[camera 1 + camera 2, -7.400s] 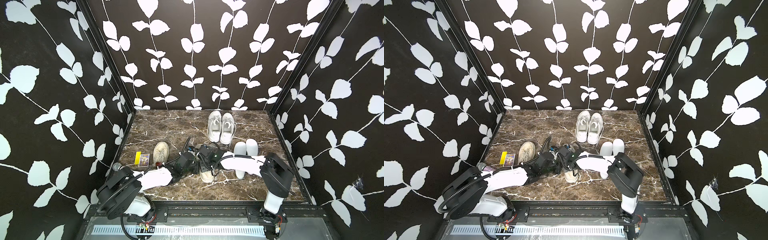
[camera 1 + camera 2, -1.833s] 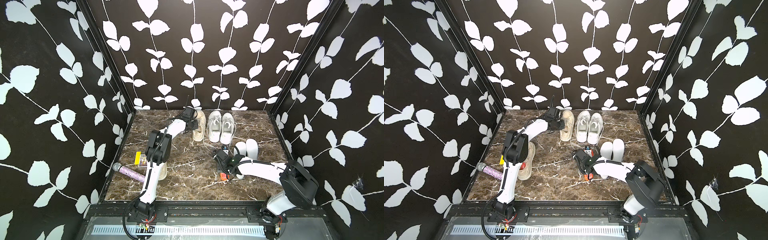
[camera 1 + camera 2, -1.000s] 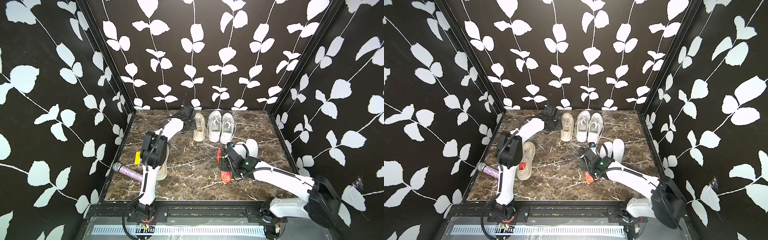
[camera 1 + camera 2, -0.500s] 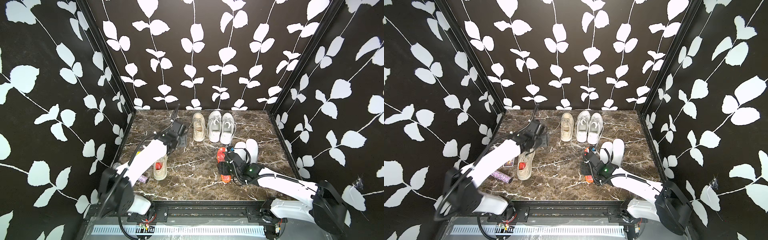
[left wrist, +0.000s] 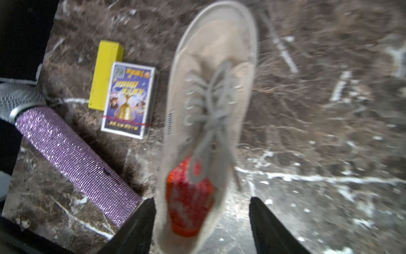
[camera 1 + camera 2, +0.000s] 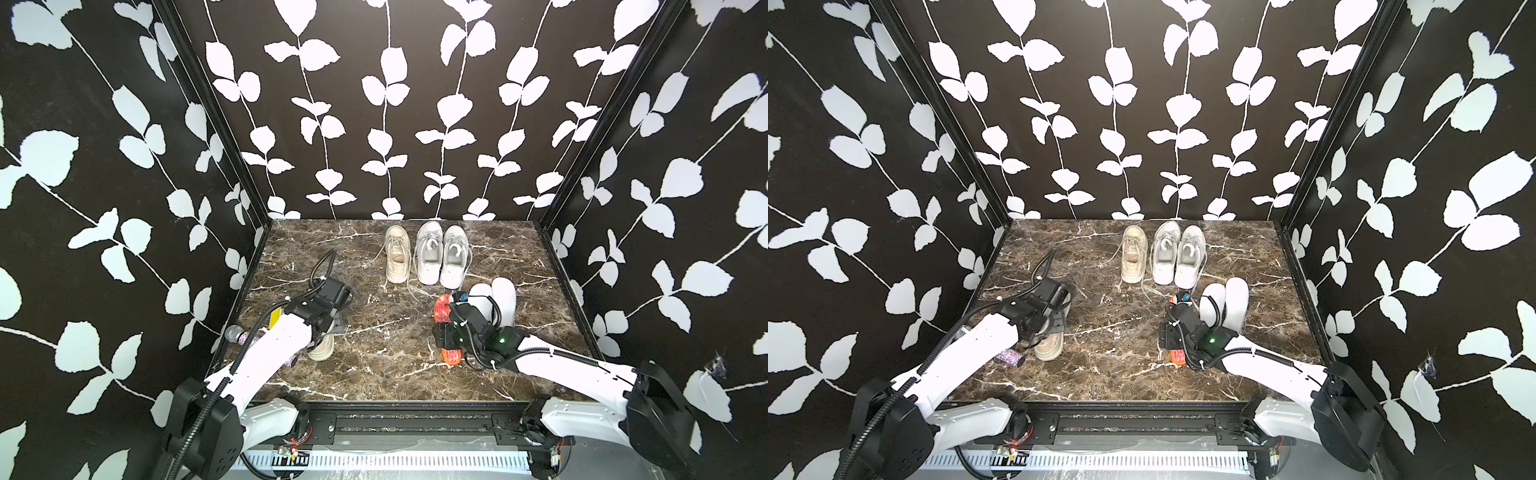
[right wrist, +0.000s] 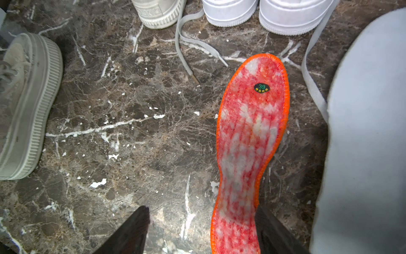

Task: Remove the insole from the shoe
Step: Move the shoe to the center of the board.

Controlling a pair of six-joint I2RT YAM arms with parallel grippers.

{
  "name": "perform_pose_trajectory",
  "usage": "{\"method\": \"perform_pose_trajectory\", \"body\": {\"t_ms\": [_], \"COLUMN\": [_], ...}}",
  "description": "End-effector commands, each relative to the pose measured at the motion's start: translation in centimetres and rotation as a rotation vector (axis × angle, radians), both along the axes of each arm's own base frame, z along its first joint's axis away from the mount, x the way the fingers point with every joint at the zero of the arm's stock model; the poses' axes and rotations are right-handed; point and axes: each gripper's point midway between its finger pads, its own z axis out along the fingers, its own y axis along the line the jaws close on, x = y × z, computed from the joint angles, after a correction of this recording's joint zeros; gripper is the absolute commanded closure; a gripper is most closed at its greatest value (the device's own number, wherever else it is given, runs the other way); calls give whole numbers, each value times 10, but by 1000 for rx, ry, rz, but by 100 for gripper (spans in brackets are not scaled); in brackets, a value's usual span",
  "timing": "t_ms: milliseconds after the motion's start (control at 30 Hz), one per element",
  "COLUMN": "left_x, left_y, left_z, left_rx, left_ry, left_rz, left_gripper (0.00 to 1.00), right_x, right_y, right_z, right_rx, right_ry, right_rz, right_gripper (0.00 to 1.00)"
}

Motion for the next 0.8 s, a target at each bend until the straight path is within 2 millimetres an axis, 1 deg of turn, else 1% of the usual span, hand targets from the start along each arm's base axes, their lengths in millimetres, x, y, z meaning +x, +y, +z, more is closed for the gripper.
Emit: {"method": "perform_pose_trajectory", "body": {"t_ms": [0,133,267,367,400,467,533,633,700,767], "left_x": [-12,-12,-6,0,3,8,15,23,23,22], "left_y": [11,14,14,11,9,-1,-17,-47,-63,-73], "left_z": [-7,-18,-33,-40,-42,-44,-46,-40,-34,-32], "left_rx": [-32,-64,-121,-136,-142,-181,-247,-317,-304,-311], "left_ry": [7,28,51,69,77,82,74,24,7,6], "left_rz": [59,83,90,71,63,31,-20,-105,-152,-174], "left_gripper": [36,42,48,55,59,71,80,89,94,99], "right_x": [3,4,5,4,4,3,2,2,2,2], "right_y": [-6,-3,-2,-3,-3,-5,-5,-7,-6,-6], "right_z": [4,5,7,7,7,6,6,4,2,1], "right_rx": [11,7,5,2,2,0,2,0,-1,0], "right_ry": [-28,-27,-26,-25,-26,-23,-23,-18,-11,-5], "right_rz": [-28,-24,-17,-18,-17,-20,-22,-27,-31,-35], "right_gripper": [25,25,25,25,25,25,25,25,25,25]}}
